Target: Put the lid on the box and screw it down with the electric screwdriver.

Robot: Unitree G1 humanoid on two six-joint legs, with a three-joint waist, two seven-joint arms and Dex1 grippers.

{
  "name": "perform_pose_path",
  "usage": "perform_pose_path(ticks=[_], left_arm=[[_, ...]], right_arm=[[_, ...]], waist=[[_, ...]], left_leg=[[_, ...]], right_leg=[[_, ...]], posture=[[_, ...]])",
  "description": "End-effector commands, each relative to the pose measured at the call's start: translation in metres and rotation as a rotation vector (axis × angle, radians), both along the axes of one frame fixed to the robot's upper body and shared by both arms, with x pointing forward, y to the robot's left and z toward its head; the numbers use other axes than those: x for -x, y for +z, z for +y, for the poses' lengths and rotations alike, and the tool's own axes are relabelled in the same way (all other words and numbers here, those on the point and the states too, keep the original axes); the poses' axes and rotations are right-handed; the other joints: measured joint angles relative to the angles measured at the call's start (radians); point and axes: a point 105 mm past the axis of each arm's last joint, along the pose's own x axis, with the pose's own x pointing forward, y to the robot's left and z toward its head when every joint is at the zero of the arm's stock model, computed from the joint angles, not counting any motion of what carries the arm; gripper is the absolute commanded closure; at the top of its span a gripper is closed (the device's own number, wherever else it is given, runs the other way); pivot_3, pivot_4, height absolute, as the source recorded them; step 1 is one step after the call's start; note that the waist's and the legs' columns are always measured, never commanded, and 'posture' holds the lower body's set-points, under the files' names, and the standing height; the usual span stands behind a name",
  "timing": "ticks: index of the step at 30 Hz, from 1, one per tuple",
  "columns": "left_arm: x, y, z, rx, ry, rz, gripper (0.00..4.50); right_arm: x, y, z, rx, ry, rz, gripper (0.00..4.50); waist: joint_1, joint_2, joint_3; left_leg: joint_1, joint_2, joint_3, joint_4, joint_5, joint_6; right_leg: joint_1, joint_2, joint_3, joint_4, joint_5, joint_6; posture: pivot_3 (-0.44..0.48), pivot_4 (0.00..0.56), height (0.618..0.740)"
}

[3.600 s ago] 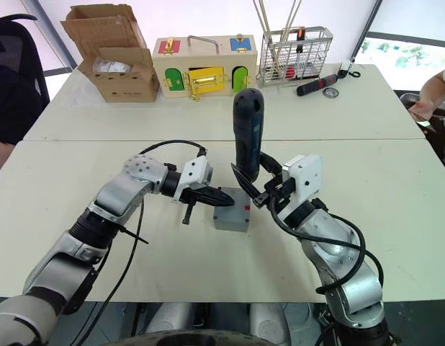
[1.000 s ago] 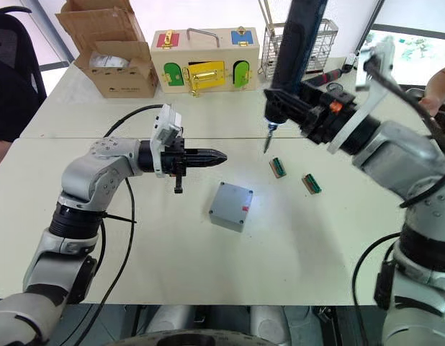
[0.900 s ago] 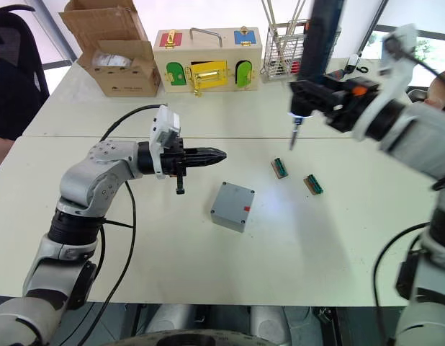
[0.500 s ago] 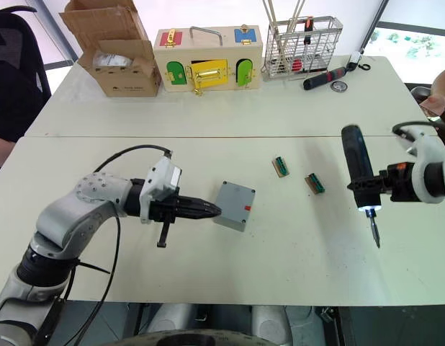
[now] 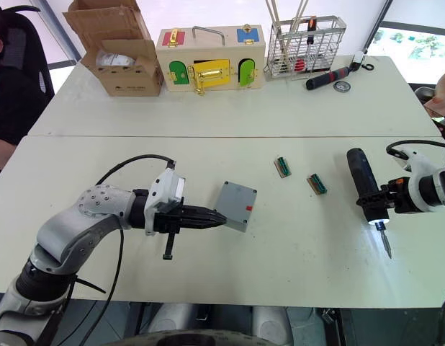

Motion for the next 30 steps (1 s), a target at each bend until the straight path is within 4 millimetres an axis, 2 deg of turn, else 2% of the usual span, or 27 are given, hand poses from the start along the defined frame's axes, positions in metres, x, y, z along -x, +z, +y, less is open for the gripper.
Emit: perform_pose_path(ticks=[1,2,4,8,9,12,14,15,17,18,20,23,27,30], left_arm=[[0.004,0.006,-0.002,0.019,-0.022,-0.037,4.50],[0.004,0.006,-0.002,0.019,-0.023,-0.037,4.50],[0.004,0.006,-0.002,0.018,-0.025,-0.039,4.50],[0.001,0.005,0.002,0.010,-0.030,-0.029,4.50],[0.000,0.006,0.003,0.008,-0.030,-0.026,4.50],[-0.005,0.007,0.005,0.002,-0.022,-0.019,4.50],[-0.009,0.008,0.007,0.001,-0.008,-0.017,4.50],[-0.014,0.009,0.011,0.000,0.016,-0.011,4.50],[-0.024,0.015,0.022,0.016,0.073,0.019,4.50],[-0.028,0.019,0.030,0.043,0.104,0.047,4.50],[-0.037,0.022,0.044,0.070,0.167,0.102,4.50],[-0.039,0.013,0.059,0.049,0.230,0.146,4.50],[-0.031,-0.010,0.076,-0.014,0.284,0.228,4.50],[-0.025,-0.032,0.083,-0.093,0.294,0.256,4.50]], right_arm=[[-0.005,0.011,-0.006,0.017,0.005,-0.048,2.57],[-0.006,0.010,-0.009,0.028,0.000,-0.050,1.61],[-0.008,0.009,-0.009,0.029,-0.002,-0.059,1.24],[-0.009,0.008,-0.011,0.050,0.003,-0.074,0.15],[-0.010,0.009,-0.011,0.056,0.010,-0.081,0.03],[-0.018,0.019,-0.015,0.111,0.036,-0.150,0.03],[-0.026,0.033,-0.015,0.125,0.039,-0.218,0.03],[-0.031,0.046,-0.015,0.154,0.068,-0.277,0.03],[-0.039,0.082,-0.003,0.207,0.195,-0.446,0.03],[-0.039,0.098,0.010,0.201,0.258,-0.530,0.03],[-0.030,0.111,0.034,0.191,0.382,-0.628,0.03],[-0.002,0.098,0.071,0.102,0.514,-0.672,0.03],[0.049,0.054,0.117,0.011,0.676,-0.644,0.03],[0.067,0.029,0.132,-0.044,0.692,-0.637,0.03]], waist=[[0.000,0.000,0.000],[0.000,0.000,0.000],[-0.001,0.000,0.000],[0.000,-0.001,0.000],[0.000,-0.001,0.000],[0.000,-0.001,0.000],[-0.002,0.000,0.000],[-0.002,0.000,0.000],[-0.002,0.000,0.000],[-0.003,0.001,0.001],[-0.002,0.001,0.001],[0.001,-0.003,-0.001],[0.010,-0.004,0.000],[0.014,-0.003,0.000]], left_leg=[[0.000,0.000,0.000,0.000,0.000,0.000],[0.000,0.000,0.000,0.000,0.000,0.000],[0.000,0.000,0.000,0.000,0.000,0.000],[0.000,0.000,0.000,0.001,0.000,0.000],[0.000,0.000,0.000,0.001,0.000,0.000],[0.000,0.000,0.000,0.001,0.000,0.000],[0.000,0.000,0.000,0.001,0.000,0.000],[0.000,0.000,0.000,0.001,0.000,0.000],[0.000,0.000,0.000,0.001,0.000,0.000],[0.000,0.000,0.000,0.001,0.000,0.000],[0.000,0.000,0.000,0.000,0.000,0.000],[0.000,0.002,-0.003,-0.002,0.000,-0.001],[0.000,0.000,-0.005,0.000,0.000,0.000],[0.001,0.000,-0.003,0.001,-0.003,0.004]], right_leg=[[0.000,0.000,0.000,0.000,0.000,0.000],[0.000,0.000,0.000,0.000,0.000,0.000],[0.000,0.000,0.000,0.000,0.000,0.000],[0.001,0.000,0.000,0.000,0.000,0.000],[0.001,0.000,0.000,0.000,0.000,0.000],[0.001,0.000,0.000,0.000,0.000,0.000],[0.001,0.000,0.000,0.000,0.000,0.000],[0.001,0.000,0.000,0.000,0.000,0.000],[0.000,0.000,0.000,0.001,0.000,0.000],[-0.001,0.000,0.000,0.001,0.000,0.000],[-0.002,0.001,0.000,0.002,0.000,0.000],[-0.001,0.003,-0.002,0.001,0.000,0.000],[0.002,0.001,-0.002,0.001,0.000,0.000],[0.003,0.000,0.000,0.001,0.000,0.000]], posture=[[0.000,0.150,0.740],[0.000,0.150,0.740],[0.000,0.150,0.740],[0.000,0.150,0.740],[0.000,0.150,0.740],[0.000,0.150,0.740],[0.000,0.150,0.740],[0.000,0.150,0.740],[0.000,0.150,0.740],[0.000,0.150,0.740],[0.000,0.150,0.740],[0.000,0.150,0.740],[0.000,0.150,0.740],[0.000,0.150,0.740]])
